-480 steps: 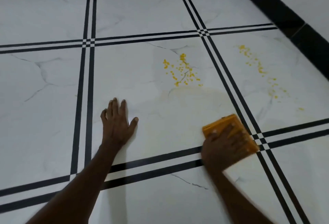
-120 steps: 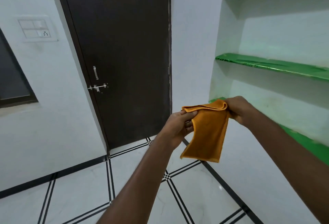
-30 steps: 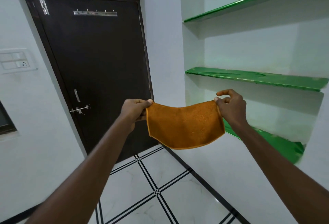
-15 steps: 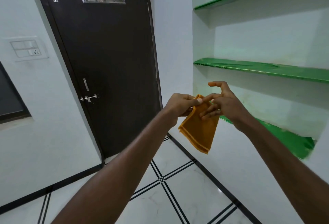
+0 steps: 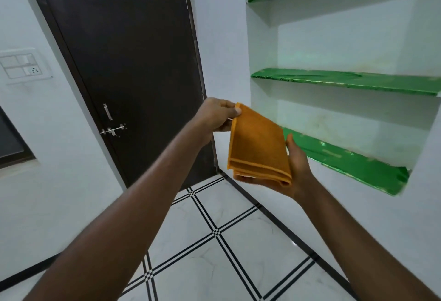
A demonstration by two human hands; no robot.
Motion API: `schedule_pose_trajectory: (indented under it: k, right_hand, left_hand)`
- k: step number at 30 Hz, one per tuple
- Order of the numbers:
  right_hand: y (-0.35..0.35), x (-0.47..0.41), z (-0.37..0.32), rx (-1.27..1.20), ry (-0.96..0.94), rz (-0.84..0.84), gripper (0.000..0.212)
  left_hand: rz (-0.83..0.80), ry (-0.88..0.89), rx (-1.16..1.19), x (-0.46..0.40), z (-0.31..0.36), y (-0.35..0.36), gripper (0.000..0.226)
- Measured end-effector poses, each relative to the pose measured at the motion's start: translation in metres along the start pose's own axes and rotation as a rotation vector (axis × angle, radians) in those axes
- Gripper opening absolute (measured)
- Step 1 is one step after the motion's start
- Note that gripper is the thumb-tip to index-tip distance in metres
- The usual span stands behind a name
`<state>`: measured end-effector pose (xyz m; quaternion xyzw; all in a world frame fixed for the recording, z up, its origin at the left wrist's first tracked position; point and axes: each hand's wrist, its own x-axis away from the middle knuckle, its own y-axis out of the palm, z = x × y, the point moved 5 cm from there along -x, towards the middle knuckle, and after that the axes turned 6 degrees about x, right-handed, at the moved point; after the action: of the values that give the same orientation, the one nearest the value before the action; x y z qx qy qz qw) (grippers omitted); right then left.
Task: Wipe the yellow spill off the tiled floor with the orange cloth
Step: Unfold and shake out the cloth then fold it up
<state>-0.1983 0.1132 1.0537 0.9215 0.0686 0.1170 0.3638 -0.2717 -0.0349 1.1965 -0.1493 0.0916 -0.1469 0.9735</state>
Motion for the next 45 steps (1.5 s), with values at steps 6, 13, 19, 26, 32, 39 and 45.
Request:
schedule_pose_trajectory:
  k: [6,13,19,26,32,39,45]
  right_hand:
    - [-0.001,0.002,-0.005,0.315,-0.022,0.193,0.038]
    - [-0.019,0.015,0.000,0.467,-0.003,0.323,0.035]
    - [-0.047,0.066,0.019,0.431,-0.006,0.540,0.038]
    - [-0.070,0.195,0.068,0.268,-0.139,0.900,0.043]
    - [-0.047,0.327,0.112,0.194,-0.263,1.173,0.051]
    - [0.016,0.550,0.210,-0.002,-0.469,1.580,0.049]
    - [0.090,0.726,0.334,-0.218,-0.636,1.868,0.042]
  left_hand:
    - [0.054,-0.213,0.041,-0.001,-0.073,-0.008,0.029]
    - [-0.019,-0.232,0.101,0.010,-0.111,0.002,0.024]
    - [-0.243,-0.299,0.148,0.028,-0.152,0.046,0.028]
    - [-0.609,-0.277,0.292,0.091,-0.158,0.147,0.031]
    - [-0.893,-0.216,0.343,0.178,-0.121,0.215,0.032]
    - [-1.326,-0.143,0.320,0.374,-0.057,0.306,0.035]
    - [-1.704,-0.173,0.250,0.598,-0.030,0.350,0.036]
